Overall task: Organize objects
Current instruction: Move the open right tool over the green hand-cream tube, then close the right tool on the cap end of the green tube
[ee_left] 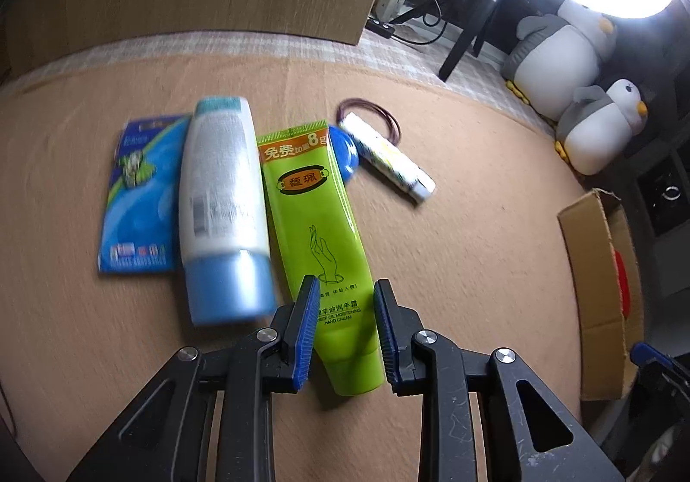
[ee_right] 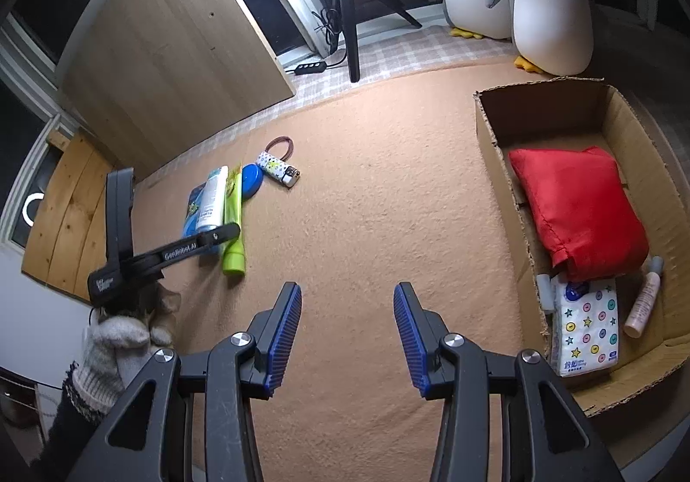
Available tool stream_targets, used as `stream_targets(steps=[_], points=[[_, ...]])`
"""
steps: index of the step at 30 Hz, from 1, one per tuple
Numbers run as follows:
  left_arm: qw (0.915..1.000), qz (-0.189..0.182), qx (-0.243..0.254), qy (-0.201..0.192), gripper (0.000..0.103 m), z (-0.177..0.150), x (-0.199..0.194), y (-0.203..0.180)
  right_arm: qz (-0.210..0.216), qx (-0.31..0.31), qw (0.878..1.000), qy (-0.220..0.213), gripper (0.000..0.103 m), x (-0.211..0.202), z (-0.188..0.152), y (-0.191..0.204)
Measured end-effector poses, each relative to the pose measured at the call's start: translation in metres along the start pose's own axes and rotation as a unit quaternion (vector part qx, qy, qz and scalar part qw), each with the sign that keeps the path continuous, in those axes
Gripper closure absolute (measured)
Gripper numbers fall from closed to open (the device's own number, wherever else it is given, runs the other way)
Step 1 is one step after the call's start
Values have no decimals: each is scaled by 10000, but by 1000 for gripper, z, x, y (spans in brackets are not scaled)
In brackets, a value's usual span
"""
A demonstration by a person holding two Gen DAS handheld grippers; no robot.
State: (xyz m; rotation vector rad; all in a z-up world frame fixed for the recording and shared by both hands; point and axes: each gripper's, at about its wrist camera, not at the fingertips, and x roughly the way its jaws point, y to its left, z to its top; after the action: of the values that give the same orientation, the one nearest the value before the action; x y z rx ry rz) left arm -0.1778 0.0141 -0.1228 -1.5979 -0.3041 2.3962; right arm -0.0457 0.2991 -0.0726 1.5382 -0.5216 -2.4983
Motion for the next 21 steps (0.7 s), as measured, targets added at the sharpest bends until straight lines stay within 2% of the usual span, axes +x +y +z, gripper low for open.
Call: stream_targets(steps=[9, 14, 16, 18, 21], points=[[9995, -199, 207, 111, 76, -50, -10, -30, 81, -84, 9999, 64, 62, 6, -2, 5], [9986, -455, 215, 166, 76, -69, -20, -39, 165, -262, 9992, 244, 62, 16, -5, 11], [9983, -575, 90, 91, 66, -75, -29, -38, 211, -368, 9985, 345, 62, 22, -5, 14], [9982, -590, 42, 43, 50, -80, -36, -36, 238, -460, 9977, 439, 62, 28, -4, 18], [9979, -643, -28, 112, 47, -84, -35, -33, 289, -606, 9957, 632, 62, 44, -1, 23]])
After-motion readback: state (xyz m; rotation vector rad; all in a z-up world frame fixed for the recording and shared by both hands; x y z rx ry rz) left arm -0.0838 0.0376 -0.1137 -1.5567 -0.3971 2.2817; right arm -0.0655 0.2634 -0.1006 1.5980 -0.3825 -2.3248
